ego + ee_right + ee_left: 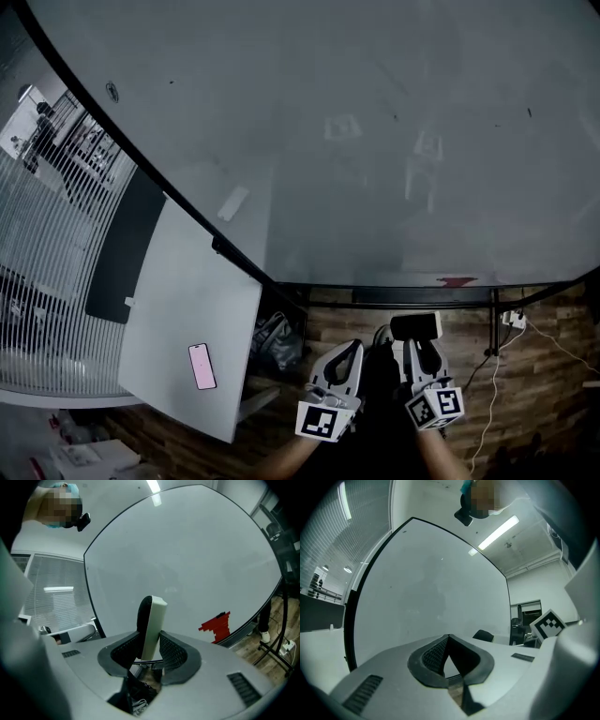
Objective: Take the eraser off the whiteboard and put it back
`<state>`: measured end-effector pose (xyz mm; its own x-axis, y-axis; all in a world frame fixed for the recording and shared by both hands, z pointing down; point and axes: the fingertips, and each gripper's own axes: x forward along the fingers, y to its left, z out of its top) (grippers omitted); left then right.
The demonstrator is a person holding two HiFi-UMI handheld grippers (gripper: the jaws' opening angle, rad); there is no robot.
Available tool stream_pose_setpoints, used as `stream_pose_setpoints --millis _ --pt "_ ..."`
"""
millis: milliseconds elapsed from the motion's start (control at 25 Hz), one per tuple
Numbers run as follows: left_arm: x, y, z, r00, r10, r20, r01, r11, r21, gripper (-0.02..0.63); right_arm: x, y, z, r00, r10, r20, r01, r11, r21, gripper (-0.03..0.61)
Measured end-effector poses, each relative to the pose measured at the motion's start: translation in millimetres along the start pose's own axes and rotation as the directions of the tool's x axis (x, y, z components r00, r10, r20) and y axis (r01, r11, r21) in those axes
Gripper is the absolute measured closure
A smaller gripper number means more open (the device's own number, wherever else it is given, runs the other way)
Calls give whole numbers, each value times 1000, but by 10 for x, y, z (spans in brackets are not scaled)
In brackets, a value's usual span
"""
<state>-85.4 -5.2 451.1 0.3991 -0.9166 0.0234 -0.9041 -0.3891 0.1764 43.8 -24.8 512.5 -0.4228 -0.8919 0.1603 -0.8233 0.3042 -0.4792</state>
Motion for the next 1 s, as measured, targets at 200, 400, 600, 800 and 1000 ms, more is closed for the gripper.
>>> stream_pose_setpoints --millis 200,400,600,800,1000 --pt "152 22 -123 1000 -1 -15 1 1000 -6 607 209 -221 -181 1000 -25 -16 26 997 75 439" --pt "262 49 -237 999 -16 -38 16 1000 0 606 349 -439 -399 998 -53 -37 58 983 174 440" --pt "314 69 -281 999 -29 -46 28 1000 -11 607 432 -586 -599 995 -81 -57 93 962 258 440" --pt "341 16 -363 996 -56 -71 55 998 -26 606 513 -675 -768 995 -79 -62 96 932 349 440" --pt "368 36 -422 994 -61 -96 58 998 -35 607 628 -722 -876 994 -82 -74 106 903 416 439"
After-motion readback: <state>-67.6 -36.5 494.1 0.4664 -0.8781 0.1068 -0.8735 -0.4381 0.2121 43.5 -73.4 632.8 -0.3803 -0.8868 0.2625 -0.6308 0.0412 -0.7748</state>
